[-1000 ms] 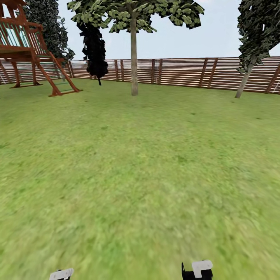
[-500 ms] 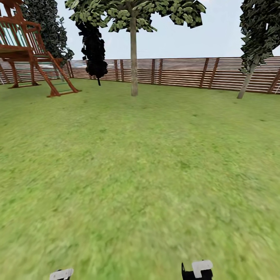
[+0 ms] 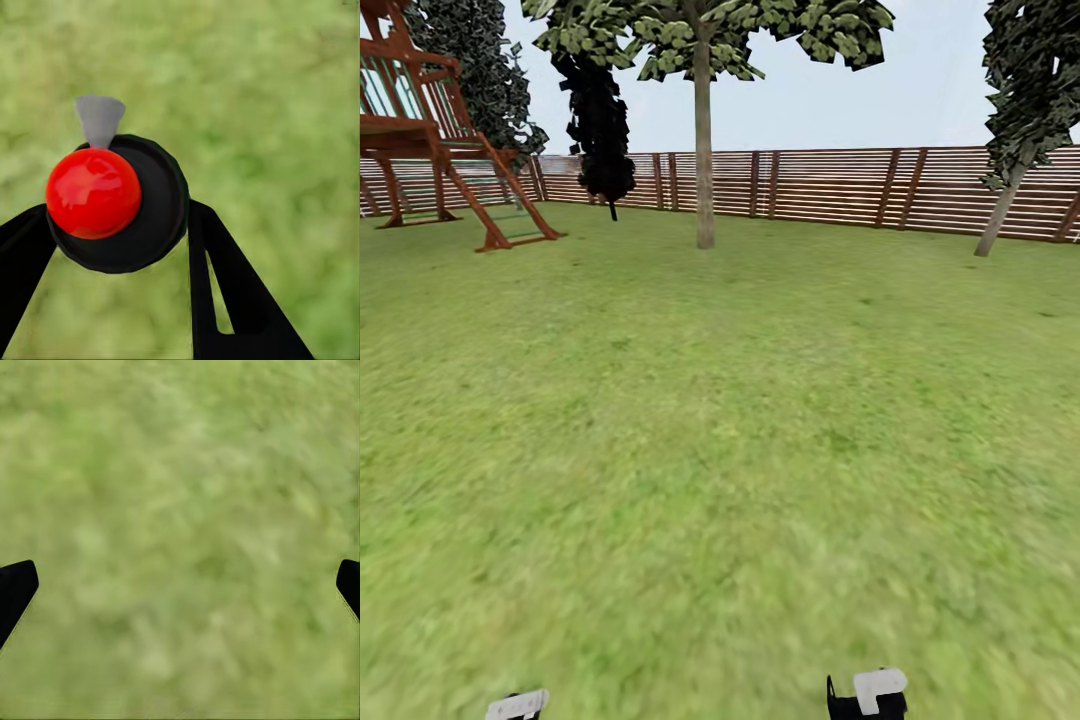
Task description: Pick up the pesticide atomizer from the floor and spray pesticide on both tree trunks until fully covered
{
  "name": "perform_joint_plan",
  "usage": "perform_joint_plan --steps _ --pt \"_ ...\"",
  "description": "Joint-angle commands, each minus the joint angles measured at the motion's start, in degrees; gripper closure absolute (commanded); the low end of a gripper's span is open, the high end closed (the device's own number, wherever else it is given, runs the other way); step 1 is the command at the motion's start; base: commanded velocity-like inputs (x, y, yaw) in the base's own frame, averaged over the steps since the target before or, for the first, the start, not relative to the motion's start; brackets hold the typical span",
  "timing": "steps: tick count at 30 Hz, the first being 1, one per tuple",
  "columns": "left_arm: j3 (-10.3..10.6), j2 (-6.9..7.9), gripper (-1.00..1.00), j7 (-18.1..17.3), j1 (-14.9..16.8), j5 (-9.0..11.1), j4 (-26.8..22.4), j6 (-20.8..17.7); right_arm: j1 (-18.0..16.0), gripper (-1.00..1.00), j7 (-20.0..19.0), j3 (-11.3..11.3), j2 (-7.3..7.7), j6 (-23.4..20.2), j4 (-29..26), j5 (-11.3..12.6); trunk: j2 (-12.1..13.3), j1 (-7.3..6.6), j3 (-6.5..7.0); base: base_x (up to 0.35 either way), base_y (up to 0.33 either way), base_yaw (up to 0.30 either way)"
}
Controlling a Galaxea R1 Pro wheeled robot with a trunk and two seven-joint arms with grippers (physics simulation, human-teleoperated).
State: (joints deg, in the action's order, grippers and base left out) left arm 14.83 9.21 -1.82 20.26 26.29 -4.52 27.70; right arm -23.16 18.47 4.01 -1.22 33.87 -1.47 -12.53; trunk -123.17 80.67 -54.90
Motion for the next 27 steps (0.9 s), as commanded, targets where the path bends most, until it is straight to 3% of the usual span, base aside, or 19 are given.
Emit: perform_joint_plan --steps 1,27 --pt "0.39 0.02 1.00 -0.20 0.04 0.61 0.04 0.16 -0.04 -1.00 0.60 0.39 -0.01 -0.04 0.06 -0.31 -0.02 0.03 -0.05 0.338 0.000 0.000" --pt "0.40 0.02 1.00 -0.20 0.04 0.61 0.04 0.24 -0.04 -1.00 0.60 0.39 -0.01 -0.04 0.06 -0.31 -0.02 0.03 -0.05 0.338 0.000 0.000"
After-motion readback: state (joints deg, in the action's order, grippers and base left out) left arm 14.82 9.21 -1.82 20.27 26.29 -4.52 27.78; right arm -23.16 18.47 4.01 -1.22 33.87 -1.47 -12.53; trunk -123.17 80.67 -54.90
